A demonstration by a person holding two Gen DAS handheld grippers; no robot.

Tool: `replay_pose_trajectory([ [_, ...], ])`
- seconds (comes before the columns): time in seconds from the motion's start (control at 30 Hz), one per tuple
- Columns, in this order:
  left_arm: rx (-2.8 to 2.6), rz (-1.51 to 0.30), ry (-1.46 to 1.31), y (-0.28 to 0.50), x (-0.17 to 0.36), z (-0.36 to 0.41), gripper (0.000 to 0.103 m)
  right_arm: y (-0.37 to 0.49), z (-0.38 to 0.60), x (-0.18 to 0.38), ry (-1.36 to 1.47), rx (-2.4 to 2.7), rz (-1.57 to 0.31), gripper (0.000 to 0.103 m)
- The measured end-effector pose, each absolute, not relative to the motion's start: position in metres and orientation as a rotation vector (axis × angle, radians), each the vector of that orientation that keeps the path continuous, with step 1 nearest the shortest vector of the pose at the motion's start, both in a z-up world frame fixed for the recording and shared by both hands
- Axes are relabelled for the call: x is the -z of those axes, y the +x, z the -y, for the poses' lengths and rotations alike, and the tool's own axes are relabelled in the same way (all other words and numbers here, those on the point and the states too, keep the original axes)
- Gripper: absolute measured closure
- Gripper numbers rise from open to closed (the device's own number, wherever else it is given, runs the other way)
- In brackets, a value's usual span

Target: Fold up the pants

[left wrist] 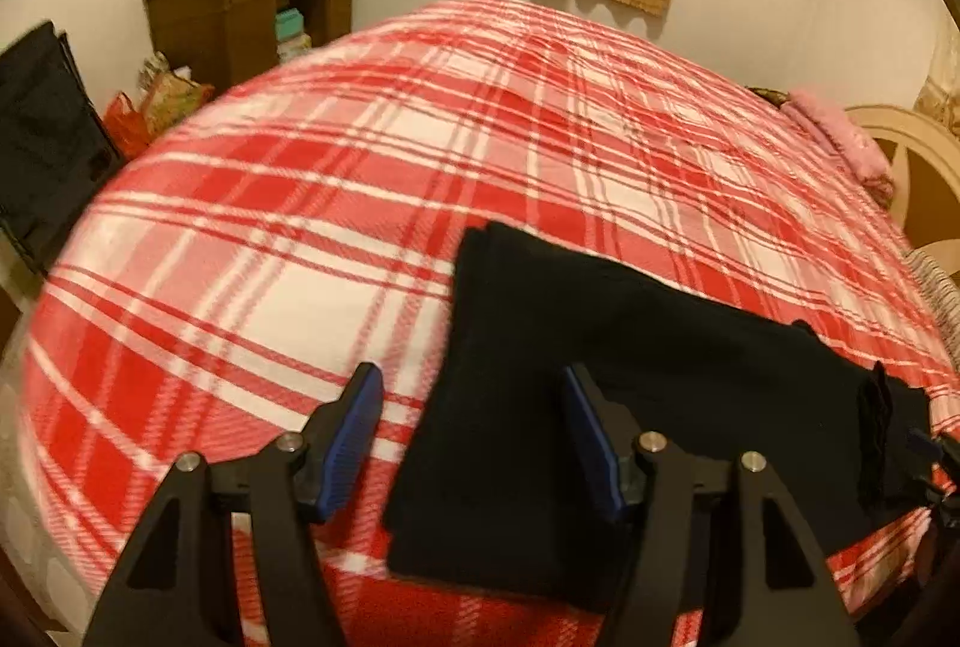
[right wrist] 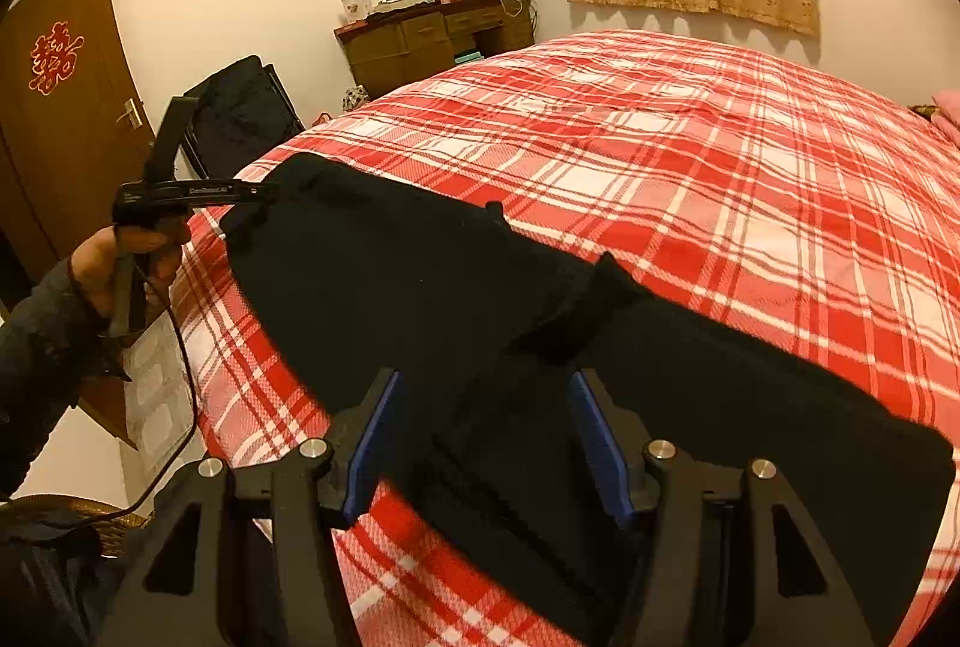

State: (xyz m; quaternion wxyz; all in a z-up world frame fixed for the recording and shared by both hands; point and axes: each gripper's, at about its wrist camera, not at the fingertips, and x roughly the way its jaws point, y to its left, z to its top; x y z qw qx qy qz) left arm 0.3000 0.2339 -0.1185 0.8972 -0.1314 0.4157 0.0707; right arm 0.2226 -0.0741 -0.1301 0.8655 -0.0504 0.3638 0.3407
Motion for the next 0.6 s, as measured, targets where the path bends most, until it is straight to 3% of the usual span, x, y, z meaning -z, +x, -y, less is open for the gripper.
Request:
replay_pose_trajectory([
  [0.27, -0.101, -0.848, -0.257, 0.294, 0.119, -0.235, 0.041, 0.217, 0.071, 0.142, -0.093, -0.719, -0.785, 0.043],
  [0.33, -0.08, -0.846, -0.268, 0.291, 0.117, -0.234, 0.052, 0.217, 0.072, 0.143, -0.092, -0.718, -0.786, 0.043],
  [0.47, -0.078, -0.844, -0.26, 0.29, 0.118, -0.229, 0.059, 0.222, 0.074, 0.146, -0.073, -0.704, -0.807, 0.043],
  [0.6, -0.039, -0.845, -0.312, 0.289, 0.117, -0.232, 0.075, 0.222, 0.072, 0.144, -0.057, -0.705, -0.804, 0.043],
])
